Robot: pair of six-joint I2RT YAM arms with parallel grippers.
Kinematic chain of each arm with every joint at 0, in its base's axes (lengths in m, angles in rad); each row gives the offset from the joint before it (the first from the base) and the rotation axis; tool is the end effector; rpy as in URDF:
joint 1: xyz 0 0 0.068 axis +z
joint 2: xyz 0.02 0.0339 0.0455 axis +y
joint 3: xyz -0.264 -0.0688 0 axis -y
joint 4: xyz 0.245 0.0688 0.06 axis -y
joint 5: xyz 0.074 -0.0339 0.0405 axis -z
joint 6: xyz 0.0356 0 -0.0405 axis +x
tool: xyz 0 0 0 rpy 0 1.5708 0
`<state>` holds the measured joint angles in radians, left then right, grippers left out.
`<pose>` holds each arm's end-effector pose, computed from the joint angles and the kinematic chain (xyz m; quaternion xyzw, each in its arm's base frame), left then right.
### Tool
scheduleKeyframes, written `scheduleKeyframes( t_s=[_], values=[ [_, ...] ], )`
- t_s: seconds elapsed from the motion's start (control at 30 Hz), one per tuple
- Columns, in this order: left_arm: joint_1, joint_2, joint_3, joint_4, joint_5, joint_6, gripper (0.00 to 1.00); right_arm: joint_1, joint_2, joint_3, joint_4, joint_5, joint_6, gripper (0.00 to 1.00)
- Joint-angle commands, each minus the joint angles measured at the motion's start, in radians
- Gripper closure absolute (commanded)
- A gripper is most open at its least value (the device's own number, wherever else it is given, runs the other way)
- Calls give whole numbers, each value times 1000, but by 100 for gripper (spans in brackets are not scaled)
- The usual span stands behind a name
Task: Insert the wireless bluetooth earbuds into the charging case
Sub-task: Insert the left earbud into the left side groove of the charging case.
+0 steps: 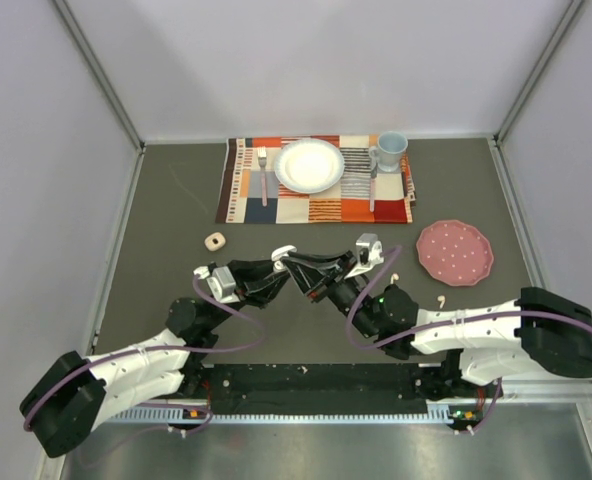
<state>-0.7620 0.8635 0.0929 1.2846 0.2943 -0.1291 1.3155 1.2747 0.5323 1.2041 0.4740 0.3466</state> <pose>0.1087 -0.1180 0.2397 0.2755 0.4345 -0.4349 0.7390 0.0810 0.2462 0.2917 -0.0617 0.5459 0.5271 0.6484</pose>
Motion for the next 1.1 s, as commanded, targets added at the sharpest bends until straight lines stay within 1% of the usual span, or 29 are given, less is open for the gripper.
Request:
scheduleKeyframes(
  t_s=[0.0, 0.63, 1.07],
  values=[
    [-3, -12, 1, 234, -3, 8, 100, 16, 12, 34, 31, -17, 28, 100],
    [-7, -24, 4, 222, 6, 8, 100, 16, 64, 54, 54, 25, 3, 100],
    [-7, -29, 4, 226, -7, 14, 100, 24, 58, 28, 48, 72, -28, 100]
  ],
)
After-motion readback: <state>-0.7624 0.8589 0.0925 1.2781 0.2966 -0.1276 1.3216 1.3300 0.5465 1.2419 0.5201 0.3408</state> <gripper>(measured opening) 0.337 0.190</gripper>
